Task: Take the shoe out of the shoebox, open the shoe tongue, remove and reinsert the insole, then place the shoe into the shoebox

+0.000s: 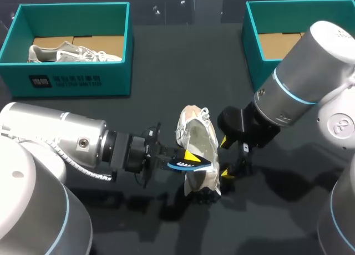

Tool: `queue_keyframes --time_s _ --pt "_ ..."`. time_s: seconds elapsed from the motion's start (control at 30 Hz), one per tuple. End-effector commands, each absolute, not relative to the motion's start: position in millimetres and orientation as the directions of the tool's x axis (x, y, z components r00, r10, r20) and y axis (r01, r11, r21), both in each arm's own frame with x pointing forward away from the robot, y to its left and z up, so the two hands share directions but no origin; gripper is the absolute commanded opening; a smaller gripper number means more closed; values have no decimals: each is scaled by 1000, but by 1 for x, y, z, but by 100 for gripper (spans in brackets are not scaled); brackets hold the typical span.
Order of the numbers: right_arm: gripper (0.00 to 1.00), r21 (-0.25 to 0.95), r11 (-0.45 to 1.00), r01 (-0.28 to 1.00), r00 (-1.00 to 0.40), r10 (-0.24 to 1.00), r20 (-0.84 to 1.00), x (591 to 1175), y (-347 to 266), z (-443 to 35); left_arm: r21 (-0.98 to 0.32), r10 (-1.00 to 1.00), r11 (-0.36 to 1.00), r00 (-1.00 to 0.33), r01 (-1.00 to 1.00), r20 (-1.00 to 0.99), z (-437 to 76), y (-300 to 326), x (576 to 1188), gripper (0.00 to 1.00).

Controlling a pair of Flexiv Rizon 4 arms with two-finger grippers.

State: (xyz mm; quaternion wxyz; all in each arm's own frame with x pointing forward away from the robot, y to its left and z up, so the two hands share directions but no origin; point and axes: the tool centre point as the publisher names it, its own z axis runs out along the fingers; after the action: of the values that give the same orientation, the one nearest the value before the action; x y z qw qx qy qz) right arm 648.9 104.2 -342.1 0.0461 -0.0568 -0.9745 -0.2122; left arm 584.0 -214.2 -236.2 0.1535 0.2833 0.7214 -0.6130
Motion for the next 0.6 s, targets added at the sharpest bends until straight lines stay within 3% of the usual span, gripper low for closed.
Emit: queue_keyframes --time_s 0.03,0.6 --pt "100 413 901 135 -989 95 115 648 106 -346 -802 229 69 -792 594 -566 -239 -216 586 0" --pt "100 413 901 135 -989 95 115 648 106 -346 -782 238 29 -764 622 -599 -243 -227 584 0"
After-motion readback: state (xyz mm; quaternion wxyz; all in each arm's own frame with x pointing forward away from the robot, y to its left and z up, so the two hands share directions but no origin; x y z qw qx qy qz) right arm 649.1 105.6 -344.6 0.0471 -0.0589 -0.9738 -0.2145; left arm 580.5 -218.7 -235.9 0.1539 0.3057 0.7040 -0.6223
